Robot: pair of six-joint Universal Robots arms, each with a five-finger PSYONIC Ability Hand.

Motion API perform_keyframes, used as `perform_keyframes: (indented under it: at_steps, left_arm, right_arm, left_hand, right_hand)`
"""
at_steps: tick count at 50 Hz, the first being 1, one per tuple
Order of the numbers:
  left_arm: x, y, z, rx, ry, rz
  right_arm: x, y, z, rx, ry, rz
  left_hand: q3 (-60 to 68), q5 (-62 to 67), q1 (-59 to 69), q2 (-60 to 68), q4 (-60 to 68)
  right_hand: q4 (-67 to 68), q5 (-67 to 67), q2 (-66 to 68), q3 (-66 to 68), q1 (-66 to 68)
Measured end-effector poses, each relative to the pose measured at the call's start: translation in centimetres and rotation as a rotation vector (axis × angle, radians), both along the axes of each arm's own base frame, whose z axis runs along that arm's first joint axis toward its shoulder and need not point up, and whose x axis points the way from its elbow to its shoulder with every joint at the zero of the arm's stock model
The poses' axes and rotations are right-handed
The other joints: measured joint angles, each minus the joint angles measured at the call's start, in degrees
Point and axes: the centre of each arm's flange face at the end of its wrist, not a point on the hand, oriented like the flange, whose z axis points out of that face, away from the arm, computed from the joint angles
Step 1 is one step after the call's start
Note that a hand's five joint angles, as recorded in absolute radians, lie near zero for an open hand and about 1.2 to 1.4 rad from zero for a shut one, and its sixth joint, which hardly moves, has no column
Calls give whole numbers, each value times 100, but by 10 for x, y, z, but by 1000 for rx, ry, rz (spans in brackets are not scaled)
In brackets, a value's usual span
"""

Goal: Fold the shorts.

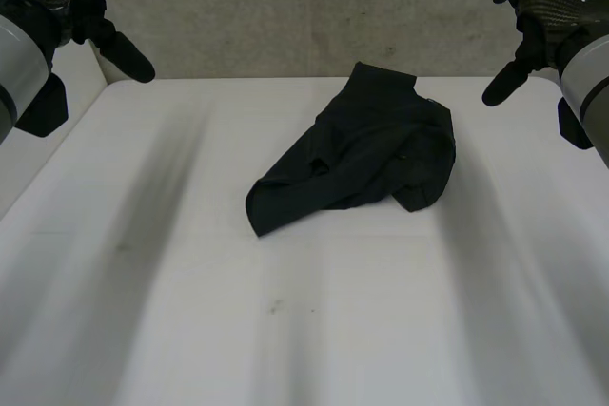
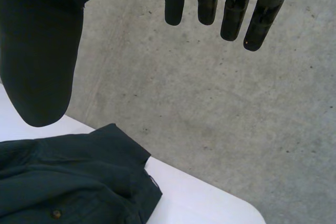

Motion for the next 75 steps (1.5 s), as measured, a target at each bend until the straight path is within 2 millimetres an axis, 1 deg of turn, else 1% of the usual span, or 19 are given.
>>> perform_keyframes:
  at_steps: [18,27,31,32,34,41,44,47,48,59,60,61,64,65,66,67,69,70,75]
  left_arm:
    - [1,7,2,-2,2,-4]
    - [-3,5,-19,43,-30,-22]
    - [-14,0,-57,119,-78,-47]
    - [-14,0,-57,119,-78,-47]
    - [-32,2,-99,207,-135,-96]
    - [-63,7,-171,336,-222,-174]
    - [-72,2,-189,359,-238,-187]
    - [-76,-2,-197,364,-242,-191]
    - [-83,-10,-208,368,-247,-194]
    - [-113,-43,-256,308,-417,-213]
    - [-114,-45,-260,298,-438,-210]
    - [-114,-45,-260,298,-438,-210]
    - [-117,-53,-271,257,-504,-187]
    - [-118,-57,-275,230,-528,-167]
    - [-118,-59,-277,218,-536,-157]
    - [-118,-59,-277,218,-536,-157]
    - [-119,-65,-276,174,-543,-119]
    - [-119,-65,-276,174,-543,-119]
    - [-121,-68,-244,79,-490,-60]
  right_arm:
    - [2,2,1,-17,26,37]
    - [5,4,-8,-22,215,71]
    - [8,7,-34,82,358,133]
    - [8,7,-34,82,358,133]
    - [11,6,-62,212,383,178]
    - [15,-7,-118,419,277,193]
    - [17,-17,-139,455,206,179]
    - [18,-22,-148,460,175,172]
    - [20,-29,-159,458,134,164]
    - [35,-61,-192,386,66,156]
    - [36,-63,-195,382,65,156]
    - [36,-63,-195,382,65,156]
    - [39,-70,-203,372,67,156]
    - [40,-73,-206,367,69,155]
    - [40,-74,-207,365,70,156]
    - [40,-74,-207,365,70,156]
    - [41,-77,-200,341,69,157]
    - [41,-77,-200,341,69,157]
    - [40,-73,-151,229,66,165]
  left_hand:
    - [0,0,0,0,0]
    - [0,0,0,0,0]
    - [0,0,1,1,1]
    - [0,0,1,1,1]
    - [32,39,42,45,41]
    - [545,532,596,575,583]
    - [589,582,612,628,641]
    - [589,583,612,633,642]
    - [655,638,683,693,689]
    - [843,812,870,872,854]
    - [843,812,870,872,854]
    - [843,812,870,872,854]
    - [1831,1788,1973,1862,1852]
    - [2940,2859,3115,3085,2963]
    - [2940,2859,3115,3085,2963]
    - [2940,2859,3115,3085,2963]
    - [5271,5199,5203,5322,5320]
    - [5271,5199,5203,5322,5320]
    - [5596,5385,5212,5644,5628]
  right_hand:
    - [0,0,0,0,0]
    - [0,0,0,0,0]
    - [0,0,0,0,0]
    - [0,0,0,0,0]
    - [0,0,0,0,0]
    - [0,0,3,9,0]
    - [23,19,37,54,28]
    - [26,23,87,143,28]
    - [359,319,435,510,293]
    - [1305,1150,1324,1429,1124]
    - [2052,1888,2131,2179,1772]
    - [2052,1888,2131,2179,1772]
    - [3340,3166,3512,3544,2869]
    - [4243,4076,4327,4343,3515]
    - [5063,4886,5179,5155,3960]
    - [5063,4886,5179,5155,3960]
    - [5443,5163,5410,5536,4153]
    - [5443,5163,5410,5536,4153]
    - [5481,5165,5410,5566,4298]
